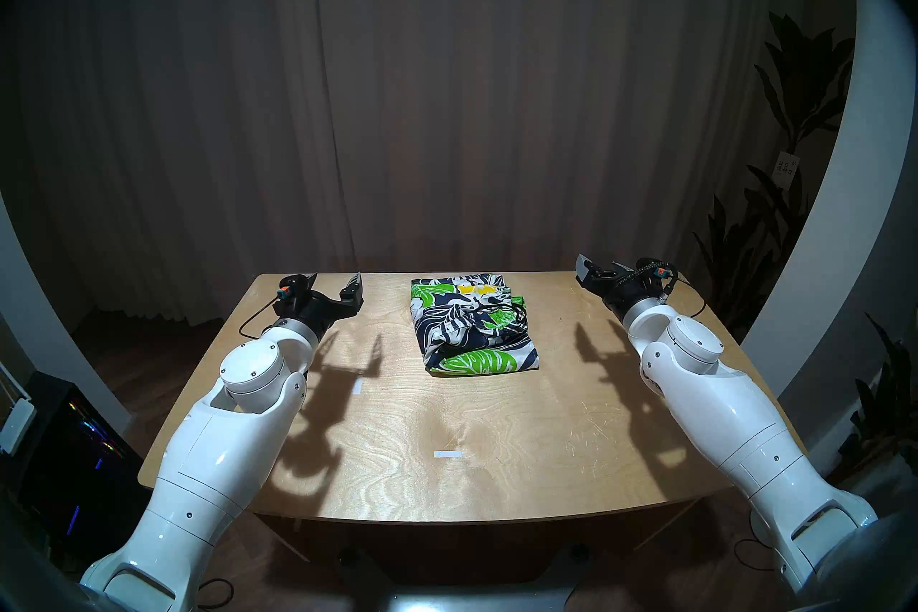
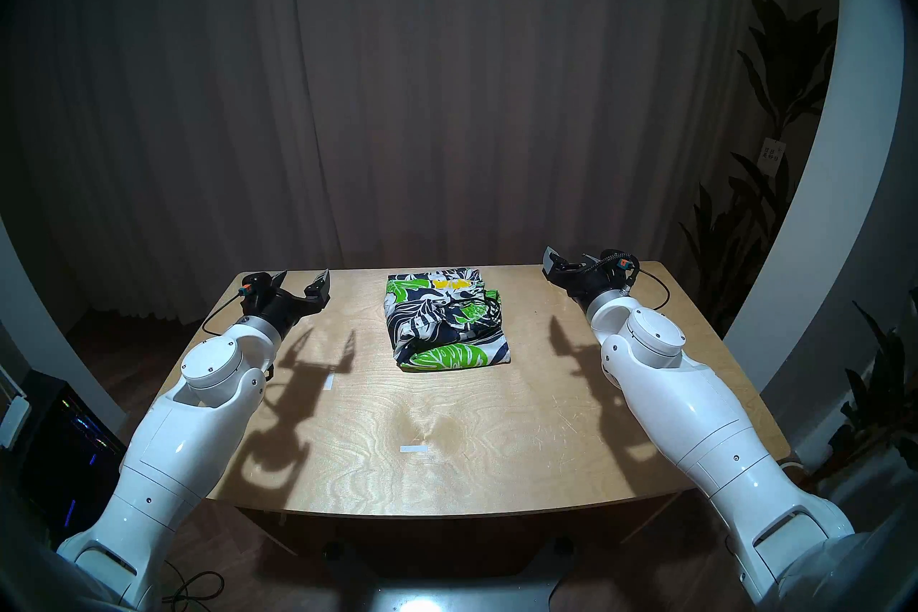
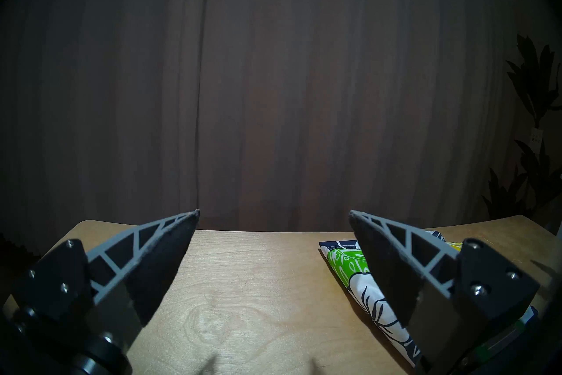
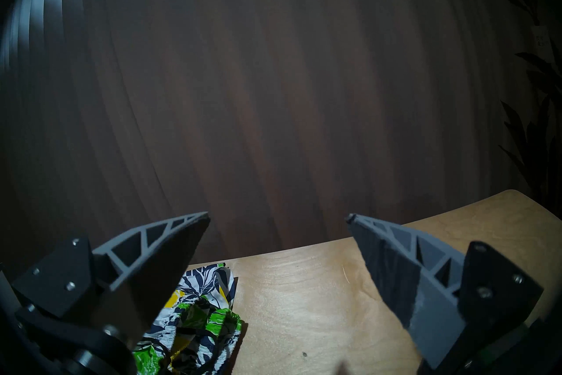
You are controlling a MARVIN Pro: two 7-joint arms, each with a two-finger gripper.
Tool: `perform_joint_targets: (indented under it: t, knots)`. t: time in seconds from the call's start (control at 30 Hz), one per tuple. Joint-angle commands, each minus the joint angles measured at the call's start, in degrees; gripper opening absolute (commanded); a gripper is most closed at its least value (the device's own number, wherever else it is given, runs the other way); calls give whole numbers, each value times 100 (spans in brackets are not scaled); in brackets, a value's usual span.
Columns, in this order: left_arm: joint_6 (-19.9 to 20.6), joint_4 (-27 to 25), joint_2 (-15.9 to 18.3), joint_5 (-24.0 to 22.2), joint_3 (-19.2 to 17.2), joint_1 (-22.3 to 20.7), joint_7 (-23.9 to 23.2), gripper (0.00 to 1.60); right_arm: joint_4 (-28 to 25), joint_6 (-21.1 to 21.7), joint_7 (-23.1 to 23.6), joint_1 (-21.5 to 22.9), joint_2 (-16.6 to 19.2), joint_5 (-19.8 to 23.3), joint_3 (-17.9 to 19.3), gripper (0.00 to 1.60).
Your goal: Fold the pants in half lengthwise, then in half again, and set them down flat
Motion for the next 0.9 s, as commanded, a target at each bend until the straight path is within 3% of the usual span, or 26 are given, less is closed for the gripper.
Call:
perform_joint_targets:
  t: [0.0,0.87]
  knots:
    - [-86,-54,-9,1,-36,-113,-23,160,-50,-188,27,54,16,-100,47,160]
    - [-83,-51,-30,24,-56,-110,-44,160,-43,-198,47,44,-8,-138,71,160]
